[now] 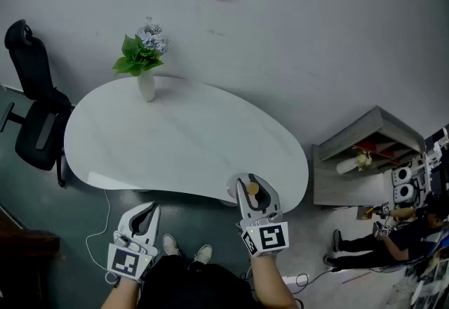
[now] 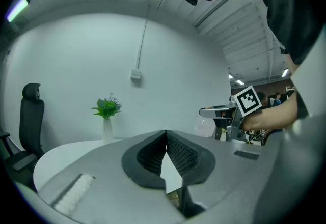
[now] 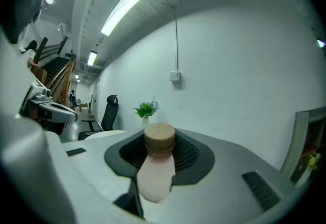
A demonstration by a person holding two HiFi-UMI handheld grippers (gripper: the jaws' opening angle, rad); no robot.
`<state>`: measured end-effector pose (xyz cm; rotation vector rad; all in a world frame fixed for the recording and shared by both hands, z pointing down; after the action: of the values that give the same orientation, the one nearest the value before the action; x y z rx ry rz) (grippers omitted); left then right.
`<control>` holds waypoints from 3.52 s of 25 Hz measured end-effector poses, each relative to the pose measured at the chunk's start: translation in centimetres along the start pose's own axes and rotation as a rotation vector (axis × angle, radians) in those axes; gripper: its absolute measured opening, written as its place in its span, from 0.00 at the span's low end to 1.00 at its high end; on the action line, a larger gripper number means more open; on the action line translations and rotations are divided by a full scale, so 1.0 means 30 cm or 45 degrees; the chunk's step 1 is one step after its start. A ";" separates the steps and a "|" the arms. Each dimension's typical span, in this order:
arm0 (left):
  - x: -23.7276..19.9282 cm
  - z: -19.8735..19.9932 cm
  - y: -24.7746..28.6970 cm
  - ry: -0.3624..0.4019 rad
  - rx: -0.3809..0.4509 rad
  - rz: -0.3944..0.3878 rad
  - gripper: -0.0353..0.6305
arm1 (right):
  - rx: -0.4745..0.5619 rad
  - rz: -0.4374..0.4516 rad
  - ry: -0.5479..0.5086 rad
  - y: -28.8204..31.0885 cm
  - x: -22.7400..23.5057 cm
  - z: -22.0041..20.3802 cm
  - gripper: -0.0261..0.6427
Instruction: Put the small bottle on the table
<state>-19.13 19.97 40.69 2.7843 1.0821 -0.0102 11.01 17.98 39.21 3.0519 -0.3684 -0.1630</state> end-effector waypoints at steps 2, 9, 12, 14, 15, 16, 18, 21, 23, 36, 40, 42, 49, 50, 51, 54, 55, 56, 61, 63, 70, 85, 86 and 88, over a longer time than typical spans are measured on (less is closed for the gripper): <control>0.037 0.002 -0.005 0.002 0.005 0.012 0.06 | 0.004 0.021 0.000 -0.031 0.013 0.000 0.21; 0.090 0.006 -0.030 0.029 -0.022 0.103 0.06 | 0.004 0.097 -0.030 -0.102 0.038 -0.004 0.21; 0.103 0.004 -0.032 0.034 -0.001 0.091 0.06 | 0.000 0.105 -0.028 -0.126 0.039 -0.008 0.21; 0.101 -0.005 -0.028 0.029 0.010 0.079 0.06 | 0.014 0.100 -0.016 -0.123 0.040 0.001 0.21; 0.099 -0.007 -0.025 0.029 0.009 0.076 0.06 | 0.023 0.098 -0.010 -0.118 0.040 0.008 0.21; 0.100 -0.008 -0.022 0.027 0.007 0.073 0.06 | 0.029 0.095 -0.008 -0.114 0.041 0.012 0.21; 0.109 -0.018 -0.023 0.011 0.007 0.064 0.06 | 0.036 0.094 -0.006 -0.110 0.044 0.016 0.21; 0.123 -0.013 -0.025 0.022 -0.021 0.089 0.06 | 0.047 0.114 -0.017 -0.109 0.054 0.020 0.21; 0.134 -0.012 -0.025 0.026 -0.022 0.106 0.06 | 0.052 0.128 -0.022 -0.111 0.068 0.020 0.21; 0.095 0.002 0.022 0.066 -0.044 0.154 0.06 | 0.029 0.169 -0.018 -0.073 0.102 -0.030 0.21; 0.027 -0.008 0.103 0.045 -0.022 0.094 0.06 | 0.013 0.135 -0.029 -0.022 0.106 -0.032 0.21; -0.012 -0.011 0.146 0.029 0.001 0.051 0.06 | -0.003 0.118 -0.030 0.008 0.108 -0.033 0.21; -0.193 -0.001 0.299 0.006 -0.008 -0.036 0.06 | -0.064 0.052 -0.027 0.134 0.106 -0.029 0.21; -0.221 0.002 0.315 0.001 -0.010 -0.047 0.06 | -0.072 0.039 -0.028 0.150 0.103 -0.026 0.21; -0.249 0.005 0.330 -0.003 -0.013 -0.058 0.06 | -0.080 0.026 -0.028 0.166 0.099 -0.023 0.21; -0.320 0.005 0.376 -0.007 -0.023 -0.101 0.06 | -0.094 -0.009 -0.034 0.210 0.086 -0.010 0.21; -0.337 0.001 0.392 -0.006 -0.029 -0.116 0.06 | -0.095 -0.017 -0.036 0.223 0.082 -0.005 0.20; -0.352 -0.003 0.408 -0.006 -0.036 -0.131 0.06 | -0.095 -0.026 -0.039 0.233 0.079 0.000 0.21; -0.379 -0.002 0.470 -0.010 -0.031 -0.208 0.06 | -0.096 -0.065 -0.044 0.258 0.064 0.027 0.21; -0.385 0.006 0.489 -0.013 -0.022 -0.227 0.06 | -0.093 -0.072 -0.049 0.272 0.063 0.035 0.21; -0.397 0.036 0.537 0.006 0.006 -0.245 0.06 | -0.076 -0.058 -0.055 0.331 0.079 0.041 0.21; -0.335 0.051 0.590 0.003 -0.020 -0.144 0.06 | -0.091 0.054 -0.037 0.417 0.188 -0.011 0.21; -0.332 0.051 0.591 0.002 -0.026 -0.137 0.06 | -0.092 0.061 -0.035 0.420 0.194 -0.016 0.21; -0.326 0.050 0.594 0.002 -0.035 -0.127 0.06 | -0.095 0.071 -0.034 0.427 0.205 -0.026 0.21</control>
<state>-14.30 0.23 42.34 2.7036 1.2115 -0.0040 14.05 4.11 40.34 2.9652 -0.4388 -0.2097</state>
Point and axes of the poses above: the fingertips, and each gripper's own axes: y forward along the fingers, x to its right, z out of its top, the point moved 9 cm from there along -y, backward along the fingers, and after that the axes turned 2 degrees about -z, right-handed, at the moved point
